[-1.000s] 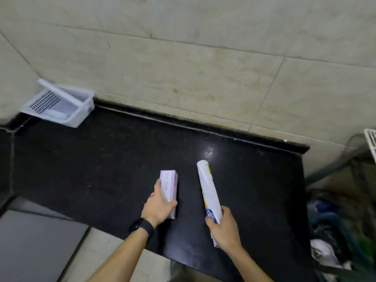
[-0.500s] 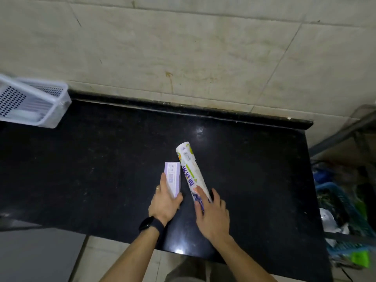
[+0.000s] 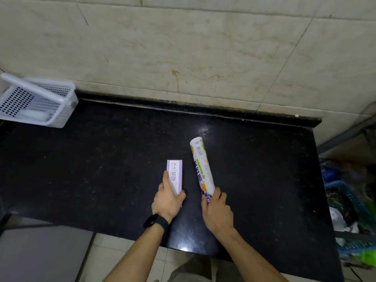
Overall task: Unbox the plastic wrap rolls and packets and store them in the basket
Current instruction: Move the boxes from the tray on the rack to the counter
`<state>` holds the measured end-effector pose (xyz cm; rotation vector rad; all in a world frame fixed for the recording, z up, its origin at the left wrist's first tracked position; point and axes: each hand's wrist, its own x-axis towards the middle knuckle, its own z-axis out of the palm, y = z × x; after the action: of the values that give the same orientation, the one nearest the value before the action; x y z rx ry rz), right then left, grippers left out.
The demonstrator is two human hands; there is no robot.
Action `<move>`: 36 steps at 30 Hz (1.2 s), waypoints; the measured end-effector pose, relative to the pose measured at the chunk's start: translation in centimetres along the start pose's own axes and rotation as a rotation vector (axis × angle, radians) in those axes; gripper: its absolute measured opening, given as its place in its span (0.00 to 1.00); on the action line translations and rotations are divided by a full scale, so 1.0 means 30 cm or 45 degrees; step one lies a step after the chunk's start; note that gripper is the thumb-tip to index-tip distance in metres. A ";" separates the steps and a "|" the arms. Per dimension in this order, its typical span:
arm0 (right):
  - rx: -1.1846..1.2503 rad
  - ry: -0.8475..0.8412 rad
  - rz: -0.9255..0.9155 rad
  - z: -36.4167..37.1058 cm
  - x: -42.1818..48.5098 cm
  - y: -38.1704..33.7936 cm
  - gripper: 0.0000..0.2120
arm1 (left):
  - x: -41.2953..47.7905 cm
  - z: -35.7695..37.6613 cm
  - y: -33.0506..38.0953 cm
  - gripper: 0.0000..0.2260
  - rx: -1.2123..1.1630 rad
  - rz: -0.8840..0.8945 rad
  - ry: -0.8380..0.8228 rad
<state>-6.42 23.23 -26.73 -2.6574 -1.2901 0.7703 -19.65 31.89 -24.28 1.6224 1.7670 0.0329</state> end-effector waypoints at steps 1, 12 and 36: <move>-0.003 -0.011 0.012 -0.004 0.001 0.005 0.31 | 0.003 0.002 -0.001 0.41 0.008 0.000 0.000; -0.120 -0.004 -0.018 0.024 0.006 0.013 0.30 | 0.004 0.032 0.002 0.41 0.005 0.057 -0.004; 0.336 -0.252 -0.175 0.019 -0.061 0.067 0.41 | 0.042 0.011 0.003 0.37 -0.014 0.292 -0.226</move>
<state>-6.21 20.48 -27.06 -2.3088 -1.2941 1.1197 -19.34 32.86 -25.08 1.7559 1.4398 0.0052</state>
